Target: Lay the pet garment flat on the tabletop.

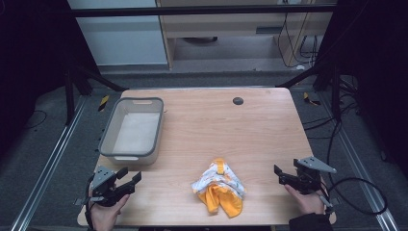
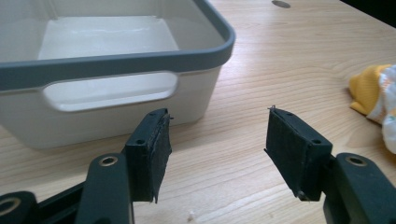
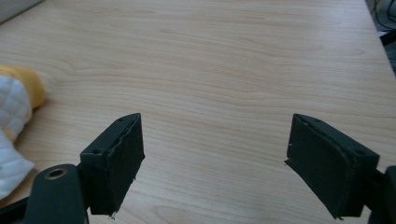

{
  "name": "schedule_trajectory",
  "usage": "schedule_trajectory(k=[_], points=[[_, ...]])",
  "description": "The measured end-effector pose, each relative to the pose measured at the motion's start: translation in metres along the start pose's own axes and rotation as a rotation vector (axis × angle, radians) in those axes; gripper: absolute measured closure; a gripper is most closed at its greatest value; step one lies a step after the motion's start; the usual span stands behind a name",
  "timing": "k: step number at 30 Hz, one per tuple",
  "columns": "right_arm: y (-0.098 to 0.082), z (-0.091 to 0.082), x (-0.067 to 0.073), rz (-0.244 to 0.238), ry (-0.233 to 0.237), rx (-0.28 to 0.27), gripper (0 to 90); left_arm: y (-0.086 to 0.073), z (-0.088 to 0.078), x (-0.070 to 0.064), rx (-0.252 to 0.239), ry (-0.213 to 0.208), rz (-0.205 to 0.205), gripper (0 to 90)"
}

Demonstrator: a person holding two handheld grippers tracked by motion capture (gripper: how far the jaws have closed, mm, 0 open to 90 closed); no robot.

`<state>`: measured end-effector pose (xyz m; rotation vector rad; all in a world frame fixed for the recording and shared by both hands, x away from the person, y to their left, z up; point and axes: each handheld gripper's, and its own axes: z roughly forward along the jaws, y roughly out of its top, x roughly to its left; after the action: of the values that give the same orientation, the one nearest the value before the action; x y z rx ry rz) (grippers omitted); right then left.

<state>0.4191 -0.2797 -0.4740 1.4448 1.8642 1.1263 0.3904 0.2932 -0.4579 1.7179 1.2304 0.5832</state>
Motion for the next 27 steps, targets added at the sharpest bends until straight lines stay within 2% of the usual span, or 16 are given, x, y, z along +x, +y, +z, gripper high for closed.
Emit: schedule_trajectory(k=[2, 5, 7, 8, 11, 14, 21, 27], points=[[0.001, -0.001, 0.002, -0.001, 0.017, 0.001, 19.4, 0.001, -0.001, -0.005, -0.01, -0.005, 0.017, 40.1], [0.001, -0.002, 0.005, -0.008, 0.028, -0.002, 19.8, 0.002, -0.001, -0.008, -0.014, -0.014, 0.021, 40.5], [0.002, -0.002, 0.009, -0.01, 0.045, -0.005, 20.4, 0.003, 0.001, -0.01, -0.005, -0.028, 0.033, 40.4], [0.003, -0.002, 0.013, -0.03, 0.055, 0.002, 20.6, 0.004, 0.003, -0.012, 0.007, -0.031, 0.055, 40.4], [0.004, -0.001, 0.016, -0.045, 0.066, 0.001, 21.3, 0.006, 0.005, -0.013, 0.003, -0.033, 0.061, 40.3], [0.008, -0.001, 0.02, -0.041, 0.1, 0.002, 22.2, 0.011, 0.007, -0.017, -0.003, -0.04, 0.075, 40.6], [0.016, -0.001, 0.024, -0.051, 0.126, -0.015, 24.3, 0.018, 0.011, -0.023, -0.002, -0.062, 0.088, 41.8], [0.027, -0.001, 0.03, -0.065, 0.153, -0.021, 26.8, 0.031, 0.017, -0.03, -0.025, -0.083, 0.101, 41.7]])
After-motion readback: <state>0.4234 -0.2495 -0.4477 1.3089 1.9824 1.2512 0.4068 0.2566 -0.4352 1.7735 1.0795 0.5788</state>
